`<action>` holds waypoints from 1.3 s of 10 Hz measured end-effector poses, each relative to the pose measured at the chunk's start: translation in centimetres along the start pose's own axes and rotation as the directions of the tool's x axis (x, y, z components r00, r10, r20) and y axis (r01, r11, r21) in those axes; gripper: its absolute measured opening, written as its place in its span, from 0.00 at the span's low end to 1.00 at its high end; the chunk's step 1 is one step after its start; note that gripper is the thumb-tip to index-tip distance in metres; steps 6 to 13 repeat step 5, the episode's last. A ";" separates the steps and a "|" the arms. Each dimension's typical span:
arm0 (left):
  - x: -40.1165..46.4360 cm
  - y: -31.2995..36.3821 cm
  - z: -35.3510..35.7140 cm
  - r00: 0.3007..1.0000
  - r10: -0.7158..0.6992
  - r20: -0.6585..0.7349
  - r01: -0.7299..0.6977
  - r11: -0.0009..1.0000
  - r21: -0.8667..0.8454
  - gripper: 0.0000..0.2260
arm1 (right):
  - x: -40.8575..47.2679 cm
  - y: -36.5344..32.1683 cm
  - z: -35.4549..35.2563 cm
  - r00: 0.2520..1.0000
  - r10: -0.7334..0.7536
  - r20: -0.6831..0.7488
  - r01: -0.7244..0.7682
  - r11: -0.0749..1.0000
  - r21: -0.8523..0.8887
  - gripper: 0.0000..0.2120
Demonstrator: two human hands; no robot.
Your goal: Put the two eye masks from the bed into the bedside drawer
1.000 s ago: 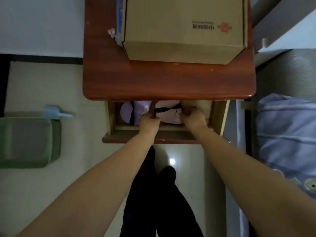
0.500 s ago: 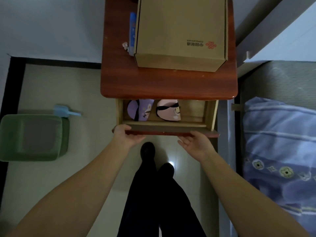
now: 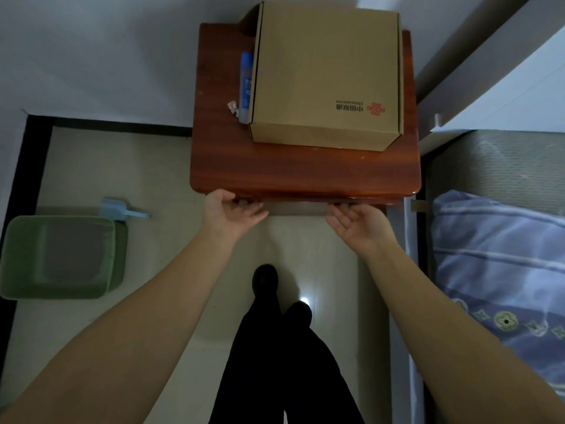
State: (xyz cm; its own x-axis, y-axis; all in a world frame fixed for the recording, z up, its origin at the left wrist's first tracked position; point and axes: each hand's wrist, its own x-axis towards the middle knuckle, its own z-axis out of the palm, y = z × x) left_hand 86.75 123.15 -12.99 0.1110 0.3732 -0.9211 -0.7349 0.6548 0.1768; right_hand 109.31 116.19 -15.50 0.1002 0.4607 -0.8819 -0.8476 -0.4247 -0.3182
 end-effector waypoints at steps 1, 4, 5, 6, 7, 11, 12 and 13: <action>1.0 0.8 0.9 0.999 0.024 0.025 -0.023 1.000 -0.010 0.28 | 1.3 -0.4 0.6 1.000 -0.024 0.013 0.023 0.999 0.047 0.15; 1.3 0.4 -1.2 0.999 0.016 0.051 -0.033 0.942 0.333 0.10 | 0.0 -0.2 1.2 1.000 -0.004 0.005 0.004 0.999 -0.042 0.14; -1.6 0.4 -4.1 0.994 0.101 -0.046 -0.031 0.651 0.759 0.17 | -4.6 -1.2 1.5 0.999 -0.002 -0.034 -0.009 0.949 -0.316 0.16; -1.6 0.4 -4.1 0.994 0.101 -0.046 -0.031 0.651 0.759 0.17 | -4.6 -1.2 1.5 0.999 -0.002 -0.034 -0.009 0.949 -0.316 0.16; -1.6 0.4 -4.1 0.994 0.101 -0.046 -0.031 0.651 0.759 0.17 | -4.6 -1.2 1.5 0.999 -0.002 -0.034 -0.009 0.949 -0.316 0.16; -1.6 0.4 -4.1 0.994 0.101 -0.046 -0.031 0.651 0.759 0.17 | -4.6 -1.2 1.5 0.999 -0.002 -0.034 -0.009 0.949 -0.316 0.16; -1.6 0.4 -4.1 0.994 0.101 -0.046 -0.031 0.651 0.759 0.17 | -4.6 -1.2 1.5 0.999 -0.002 -0.034 -0.009 0.949 -0.316 0.16; -1.6 0.4 -4.1 0.994 0.101 -0.046 -0.031 0.651 0.759 0.17 | -4.6 -1.2 1.5 0.999 -0.002 -0.034 -0.009 0.949 -0.316 0.16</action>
